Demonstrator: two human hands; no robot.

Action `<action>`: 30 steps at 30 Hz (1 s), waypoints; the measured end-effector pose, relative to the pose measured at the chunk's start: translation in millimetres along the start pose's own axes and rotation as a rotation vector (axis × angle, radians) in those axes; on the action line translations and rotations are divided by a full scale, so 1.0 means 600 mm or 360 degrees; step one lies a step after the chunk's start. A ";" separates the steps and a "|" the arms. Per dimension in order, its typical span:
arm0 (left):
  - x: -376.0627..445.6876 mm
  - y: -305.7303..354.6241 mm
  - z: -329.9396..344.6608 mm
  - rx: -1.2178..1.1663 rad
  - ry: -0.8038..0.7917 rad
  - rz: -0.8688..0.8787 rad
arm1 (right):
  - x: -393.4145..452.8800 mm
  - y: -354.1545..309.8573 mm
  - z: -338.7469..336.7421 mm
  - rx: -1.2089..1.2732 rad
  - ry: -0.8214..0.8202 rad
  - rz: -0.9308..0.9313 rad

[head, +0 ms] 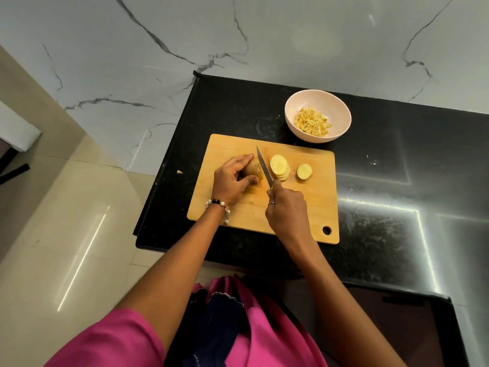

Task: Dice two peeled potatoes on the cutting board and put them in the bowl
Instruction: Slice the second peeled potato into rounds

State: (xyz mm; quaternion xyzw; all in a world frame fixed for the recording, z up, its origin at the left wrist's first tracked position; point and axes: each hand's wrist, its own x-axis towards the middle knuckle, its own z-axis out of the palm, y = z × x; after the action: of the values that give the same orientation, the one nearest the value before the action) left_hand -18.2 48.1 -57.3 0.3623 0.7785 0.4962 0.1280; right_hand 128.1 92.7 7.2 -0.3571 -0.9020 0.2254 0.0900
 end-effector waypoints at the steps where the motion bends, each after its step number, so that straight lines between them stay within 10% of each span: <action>1: -0.001 0.000 0.000 0.0009 0.0007 0.0012 | 0.002 0.000 0.003 -0.0030 -0.0010 0.0000; 30: 0.000 -0.005 0.012 0.0151 0.0117 0.0074 | -0.021 -0.007 0.048 -0.0455 -0.0145 -0.0025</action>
State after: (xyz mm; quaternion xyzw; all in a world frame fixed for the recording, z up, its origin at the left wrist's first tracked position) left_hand -15.5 52.3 -63.6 0.3674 0.7968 0.4745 0.0704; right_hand 125.2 71.4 -16.3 -0.3487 -0.9308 0.1100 -0.0012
